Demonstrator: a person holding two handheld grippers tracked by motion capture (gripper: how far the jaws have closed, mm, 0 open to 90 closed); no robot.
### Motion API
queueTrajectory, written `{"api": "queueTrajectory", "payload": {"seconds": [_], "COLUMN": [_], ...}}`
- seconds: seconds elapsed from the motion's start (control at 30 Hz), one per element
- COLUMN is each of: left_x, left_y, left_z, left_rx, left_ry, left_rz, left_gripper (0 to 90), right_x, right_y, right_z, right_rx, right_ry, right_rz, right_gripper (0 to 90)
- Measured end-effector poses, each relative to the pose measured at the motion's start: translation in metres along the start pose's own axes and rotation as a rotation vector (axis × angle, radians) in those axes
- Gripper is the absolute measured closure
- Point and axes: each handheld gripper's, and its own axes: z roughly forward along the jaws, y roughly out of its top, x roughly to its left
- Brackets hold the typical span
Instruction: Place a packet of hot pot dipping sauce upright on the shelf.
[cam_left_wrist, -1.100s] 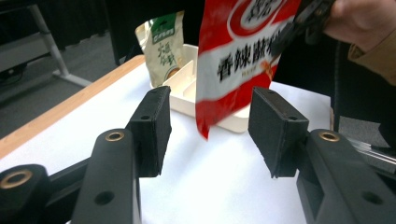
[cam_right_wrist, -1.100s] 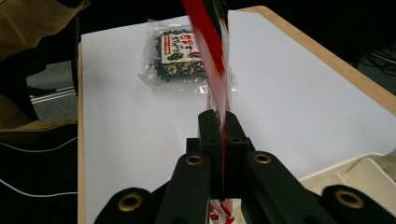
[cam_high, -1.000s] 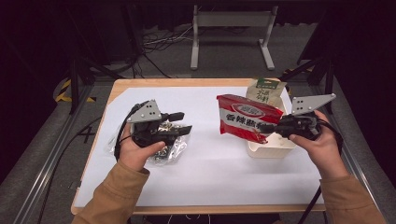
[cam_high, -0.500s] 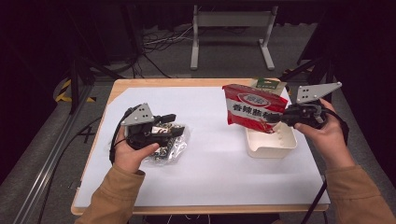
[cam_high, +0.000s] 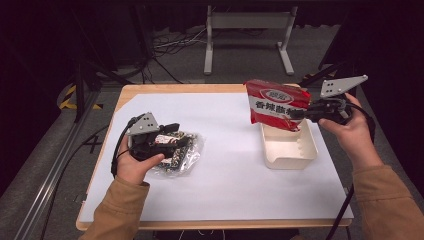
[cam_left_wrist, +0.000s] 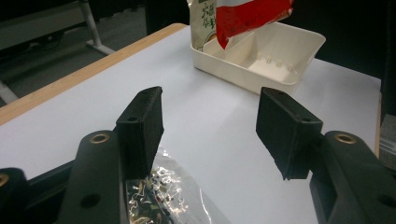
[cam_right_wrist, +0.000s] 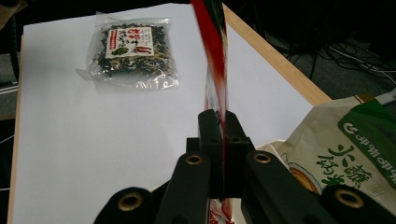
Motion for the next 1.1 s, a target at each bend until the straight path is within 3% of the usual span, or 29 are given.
{"api": "queueTrajectory", "payload": {"seconds": [0.57,1.1], "left_x": [0.011,0.014], "left_y": [-0.008,-0.012], "left_z": [-0.007,-0.004], "left_rx": [-0.006,0.006], "left_ry": [0.009,-0.001], "left_rz": [-0.042,-0.054], "left_gripper": [39.1,37.9], "right_x": [-0.033,-0.056], "right_y": [-0.012,-0.033], "right_z": [-0.003,0.01], "right_rx": [0.014,0.036], "right_ry": [-0.024,0.003], "right_rz": [0.036,0.085], "right_gripper": [89.5,89.5]}}
